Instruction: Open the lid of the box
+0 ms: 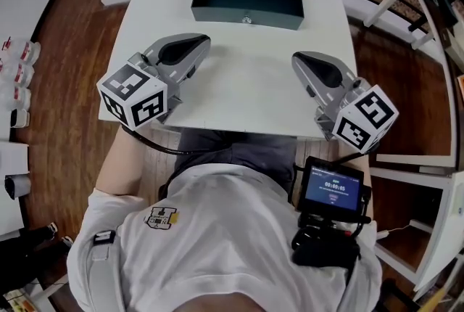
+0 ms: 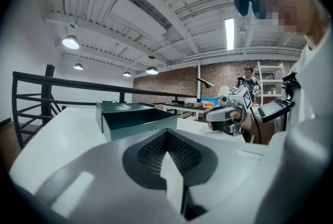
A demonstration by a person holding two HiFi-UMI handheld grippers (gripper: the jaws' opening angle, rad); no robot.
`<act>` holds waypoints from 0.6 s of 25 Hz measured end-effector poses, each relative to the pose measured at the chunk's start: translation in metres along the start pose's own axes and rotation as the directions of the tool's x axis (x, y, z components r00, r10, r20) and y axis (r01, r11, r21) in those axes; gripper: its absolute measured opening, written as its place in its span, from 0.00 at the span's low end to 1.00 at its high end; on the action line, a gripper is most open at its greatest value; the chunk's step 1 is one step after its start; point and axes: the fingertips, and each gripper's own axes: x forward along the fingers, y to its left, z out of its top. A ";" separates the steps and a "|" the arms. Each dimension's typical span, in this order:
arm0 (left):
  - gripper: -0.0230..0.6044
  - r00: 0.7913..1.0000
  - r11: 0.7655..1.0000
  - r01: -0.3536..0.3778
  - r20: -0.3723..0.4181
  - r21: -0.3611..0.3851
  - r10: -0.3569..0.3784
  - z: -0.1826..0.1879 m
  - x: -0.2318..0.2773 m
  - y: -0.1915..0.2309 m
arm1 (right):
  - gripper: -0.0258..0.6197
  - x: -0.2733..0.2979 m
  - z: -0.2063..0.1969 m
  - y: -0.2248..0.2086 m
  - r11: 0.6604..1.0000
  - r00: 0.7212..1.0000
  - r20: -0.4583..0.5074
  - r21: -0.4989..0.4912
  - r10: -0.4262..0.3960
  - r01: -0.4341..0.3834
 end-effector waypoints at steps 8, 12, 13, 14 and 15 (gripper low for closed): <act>0.04 1.000 1.000 0.001 0.005 0.002 -0.001 0.001 0.001 0.000 | 0.04 0.000 0.000 -0.001 1.000 1.000 -0.001 0.003 0.001 -0.001; 0.04 1.000 1.000 0.001 0.007 0.003 -0.001 0.001 0.001 0.000 | 0.04 0.000 0.000 -0.001 1.000 1.000 -0.002 0.002 0.000 0.000; 0.04 1.000 1.000 0.002 0.007 0.003 -0.002 0.001 0.000 0.000 | 0.04 0.000 0.000 -0.001 1.000 1.000 -0.002 0.002 0.000 0.000; 0.04 1.000 1.000 0.002 0.007 0.003 -0.002 0.001 0.000 0.000 | 0.04 0.000 0.000 -0.001 1.000 1.000 -0.002 0.002 0.000 0.000; 0.04 1.000 1.000 0.002 0.008 0.004 -0.002 0.001 0.001 0.000 | 0.04 0.000 0.000 -0.001 1.000 1.000 -0.002 0.001 0.000 0.000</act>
